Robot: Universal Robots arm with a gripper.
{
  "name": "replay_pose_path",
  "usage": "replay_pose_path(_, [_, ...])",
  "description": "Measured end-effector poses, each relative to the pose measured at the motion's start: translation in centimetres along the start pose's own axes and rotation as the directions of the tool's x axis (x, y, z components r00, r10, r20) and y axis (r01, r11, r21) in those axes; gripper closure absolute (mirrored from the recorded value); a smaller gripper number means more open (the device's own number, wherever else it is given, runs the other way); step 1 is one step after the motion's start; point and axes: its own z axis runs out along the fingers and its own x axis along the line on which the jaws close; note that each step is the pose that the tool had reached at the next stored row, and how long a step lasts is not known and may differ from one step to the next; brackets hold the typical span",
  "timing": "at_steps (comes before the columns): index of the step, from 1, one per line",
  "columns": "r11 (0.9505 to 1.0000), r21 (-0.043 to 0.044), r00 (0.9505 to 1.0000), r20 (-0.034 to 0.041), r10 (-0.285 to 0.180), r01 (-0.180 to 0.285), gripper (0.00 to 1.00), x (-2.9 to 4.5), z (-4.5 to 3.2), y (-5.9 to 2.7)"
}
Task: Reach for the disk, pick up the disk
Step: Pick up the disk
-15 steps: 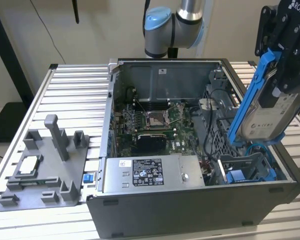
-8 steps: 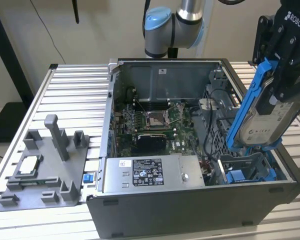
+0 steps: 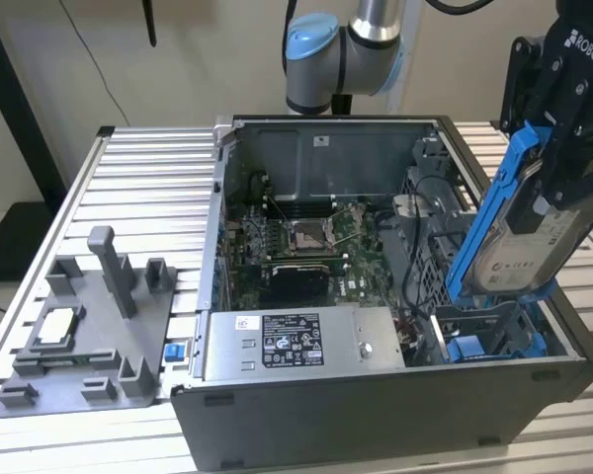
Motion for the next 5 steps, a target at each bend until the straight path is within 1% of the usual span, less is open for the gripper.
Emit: replay_pose_path(5, [1.0000, 0.0000, 1.0000, -0.0001, 0.000, 0.000, 1.00, 0.11, -0.01, -0.01])
